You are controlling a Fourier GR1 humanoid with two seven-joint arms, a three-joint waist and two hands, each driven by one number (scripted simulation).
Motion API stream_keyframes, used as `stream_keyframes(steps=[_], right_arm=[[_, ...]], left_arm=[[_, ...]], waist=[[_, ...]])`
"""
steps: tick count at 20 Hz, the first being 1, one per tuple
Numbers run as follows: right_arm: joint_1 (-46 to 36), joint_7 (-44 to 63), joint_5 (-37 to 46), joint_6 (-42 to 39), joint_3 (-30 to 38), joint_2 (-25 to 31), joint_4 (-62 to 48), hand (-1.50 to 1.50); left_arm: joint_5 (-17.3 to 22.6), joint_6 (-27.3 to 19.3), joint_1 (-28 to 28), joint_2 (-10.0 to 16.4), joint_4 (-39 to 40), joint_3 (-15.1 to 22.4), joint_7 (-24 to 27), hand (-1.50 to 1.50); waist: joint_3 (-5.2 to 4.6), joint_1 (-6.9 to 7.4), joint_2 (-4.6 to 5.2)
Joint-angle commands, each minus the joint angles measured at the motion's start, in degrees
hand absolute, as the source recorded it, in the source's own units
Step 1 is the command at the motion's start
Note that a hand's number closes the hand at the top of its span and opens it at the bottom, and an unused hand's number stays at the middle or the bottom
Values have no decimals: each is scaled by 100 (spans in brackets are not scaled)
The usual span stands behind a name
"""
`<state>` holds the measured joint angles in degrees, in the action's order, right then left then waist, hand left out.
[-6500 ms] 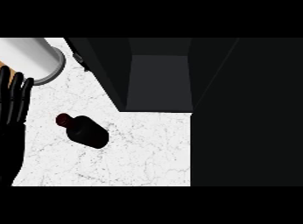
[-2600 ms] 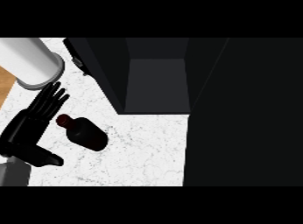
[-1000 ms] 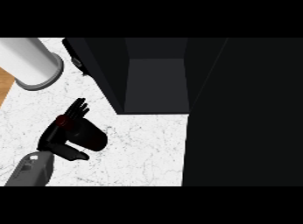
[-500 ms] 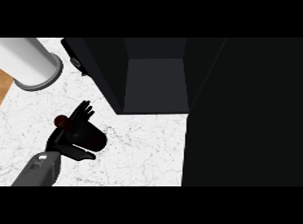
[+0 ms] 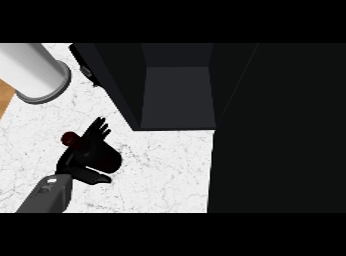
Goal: Pick up the wine, place it into the cabinet and close the cabinet
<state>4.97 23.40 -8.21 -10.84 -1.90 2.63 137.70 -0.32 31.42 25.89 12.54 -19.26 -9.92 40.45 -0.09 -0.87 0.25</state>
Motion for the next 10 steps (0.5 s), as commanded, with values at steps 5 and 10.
stream_keyframes(steps=[5,10], right_arm=[[-117,-336,96,-10,45,-99,-408,-150],[-167,64,24,29,-33,-25,-103,-150]], left_arm=[[-108,618,-12,-64,314,112,858,150],[-296,543,-135,-213,359,330,969,150]], waist=[[-5,0,21],[-3,4,9]])
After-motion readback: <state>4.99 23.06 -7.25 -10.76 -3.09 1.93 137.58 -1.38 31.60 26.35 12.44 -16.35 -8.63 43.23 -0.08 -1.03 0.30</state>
